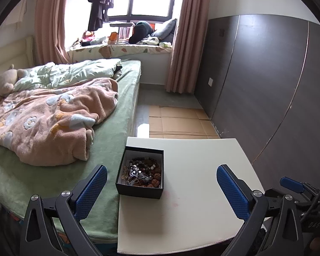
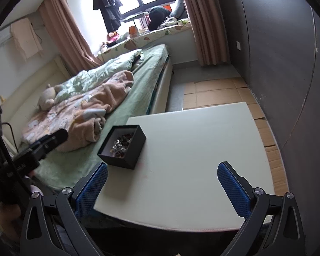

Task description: Organize jewelry

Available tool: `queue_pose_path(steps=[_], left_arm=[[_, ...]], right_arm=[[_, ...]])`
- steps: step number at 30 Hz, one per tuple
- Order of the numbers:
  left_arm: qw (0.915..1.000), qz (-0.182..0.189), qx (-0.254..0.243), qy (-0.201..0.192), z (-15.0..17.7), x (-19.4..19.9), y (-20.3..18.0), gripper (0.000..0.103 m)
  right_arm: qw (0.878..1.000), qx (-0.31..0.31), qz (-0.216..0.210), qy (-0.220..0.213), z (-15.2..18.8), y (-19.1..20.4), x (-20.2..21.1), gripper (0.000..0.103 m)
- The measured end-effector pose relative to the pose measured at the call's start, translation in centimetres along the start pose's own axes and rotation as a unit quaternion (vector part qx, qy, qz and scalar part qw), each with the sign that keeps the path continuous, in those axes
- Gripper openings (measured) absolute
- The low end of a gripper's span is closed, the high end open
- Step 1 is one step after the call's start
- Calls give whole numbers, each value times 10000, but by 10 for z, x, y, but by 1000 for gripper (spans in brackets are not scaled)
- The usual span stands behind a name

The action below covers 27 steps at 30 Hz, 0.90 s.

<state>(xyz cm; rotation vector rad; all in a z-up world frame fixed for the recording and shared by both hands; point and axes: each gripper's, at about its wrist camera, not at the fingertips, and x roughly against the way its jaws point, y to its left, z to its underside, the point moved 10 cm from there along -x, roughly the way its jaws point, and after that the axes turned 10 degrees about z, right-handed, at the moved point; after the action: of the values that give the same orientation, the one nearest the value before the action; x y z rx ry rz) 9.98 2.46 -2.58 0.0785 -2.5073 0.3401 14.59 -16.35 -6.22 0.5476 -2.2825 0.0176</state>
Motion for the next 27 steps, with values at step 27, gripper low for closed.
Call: queue_pose_path(steps=[27], left_arm=[[9999, 57, -88, 102, 3, -5, -1, 102]], right_arm=[[9997, 187, 144, 77, 5, 8, -5, 103]])
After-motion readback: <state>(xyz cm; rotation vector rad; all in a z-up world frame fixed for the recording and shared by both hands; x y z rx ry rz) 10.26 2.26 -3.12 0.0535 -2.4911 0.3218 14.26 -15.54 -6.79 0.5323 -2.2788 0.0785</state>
